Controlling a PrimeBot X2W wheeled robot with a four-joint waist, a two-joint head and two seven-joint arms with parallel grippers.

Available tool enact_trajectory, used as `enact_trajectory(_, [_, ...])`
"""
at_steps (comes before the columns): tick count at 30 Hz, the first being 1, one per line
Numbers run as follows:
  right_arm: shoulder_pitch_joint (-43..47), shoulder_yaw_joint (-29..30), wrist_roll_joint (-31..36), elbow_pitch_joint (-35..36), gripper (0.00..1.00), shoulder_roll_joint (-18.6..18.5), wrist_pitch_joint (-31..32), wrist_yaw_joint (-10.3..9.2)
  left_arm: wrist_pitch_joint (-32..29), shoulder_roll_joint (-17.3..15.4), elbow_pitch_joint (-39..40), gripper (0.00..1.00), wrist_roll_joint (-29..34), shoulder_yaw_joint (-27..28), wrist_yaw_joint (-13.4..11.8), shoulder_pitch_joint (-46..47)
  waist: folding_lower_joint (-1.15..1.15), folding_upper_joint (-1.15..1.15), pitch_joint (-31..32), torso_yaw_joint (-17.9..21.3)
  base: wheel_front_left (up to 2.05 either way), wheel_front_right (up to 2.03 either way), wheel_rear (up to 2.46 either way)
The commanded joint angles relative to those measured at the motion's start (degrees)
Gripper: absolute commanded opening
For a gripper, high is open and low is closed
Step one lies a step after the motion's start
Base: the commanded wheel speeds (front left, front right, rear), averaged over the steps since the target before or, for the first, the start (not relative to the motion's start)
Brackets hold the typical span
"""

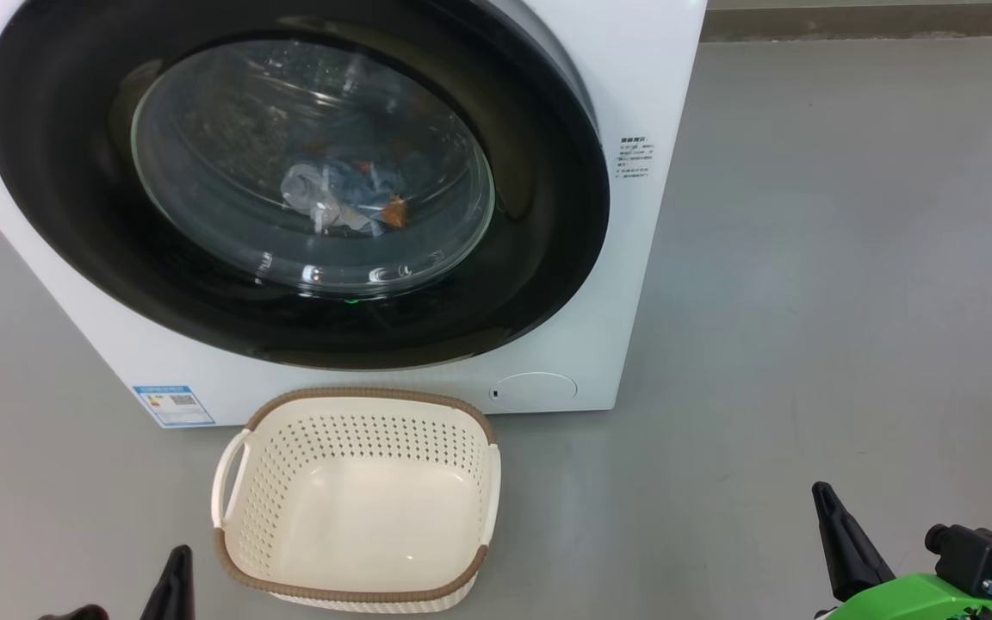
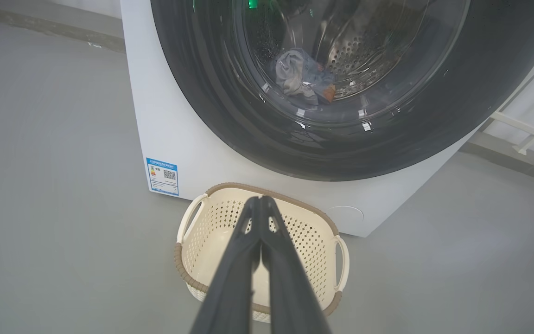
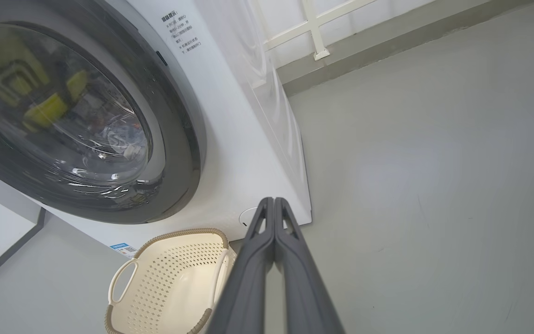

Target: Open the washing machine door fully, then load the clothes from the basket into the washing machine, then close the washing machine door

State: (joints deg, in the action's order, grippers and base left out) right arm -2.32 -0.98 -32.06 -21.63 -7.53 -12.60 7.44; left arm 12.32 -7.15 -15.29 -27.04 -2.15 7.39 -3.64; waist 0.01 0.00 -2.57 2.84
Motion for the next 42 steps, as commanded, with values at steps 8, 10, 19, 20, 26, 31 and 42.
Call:
enact_trajectory(8, [-1.30,0.84,-4.98,2.01,0.00,-0.14,1.57,0.01,-1.37,-0.37,1.12,0.00,-5.45,1.42,0.02,2.26,-0.01,0.00,0.16,-0.21,0.00,0.00,0.00])
enact_trajectory(10, [-1.35,0.97,-6.05,2.12,0.00,-0.05,1.90,0.01,-1.70,-0.29,1.12,0.00,-6.61,1.55,0.02,2.40,-0.01,0.00,0.21,-0.26,0.00,0.00,0.00])
enact_trajectory(19, [-1.57,1.53,-10.86,2.60,0.00,0.35,3.41,0.01,-3.20,0.09,1.13,0.00,-11.82,2.16,0.03,3.06,-0.01,0.00,0.40,-0.49,0.00,0.00,0.00])
enact_trajectory(20, [-1.60,1.59,-11.39,2.65,0.00,0.39,3.58,0.01,-3.37,0.14,1.13,0.00,-12.40,2.23,0.03,3.14,-0.01,0.00,0.42,-0.52,0.00,0.00,0.00])
enact_trajectory(26, [-1.75,1.97,-14.60,2.98,0.00,0.66,4.59,0.01,-4.37,0.39,1.14,0.00,-15.87,2.64,0.03,3.58,-0.01,0.00,0.55,-0.67,0.00,0.00,0.00])
enact_trajectory(31, [-1.87,2.29,-17.28,3.25,0.00,0.89,5.44,0.02,-5.21,0.61,1.15,0.00,-18.77,2.98,0.04,3.94,-0.01,0.00,0.66,-0.80,0.00,0.00,0.00])
enact_trajectory(42, [-2.14,2.99,-23.14,3.85,0.00,1.39,7.29,0.02,-7.06,1.09,1.16,0.00,-25.12,3.74,0.04,4.74,-0.01,0.00,0.90,-1.08,0.00,0.00,0.00])
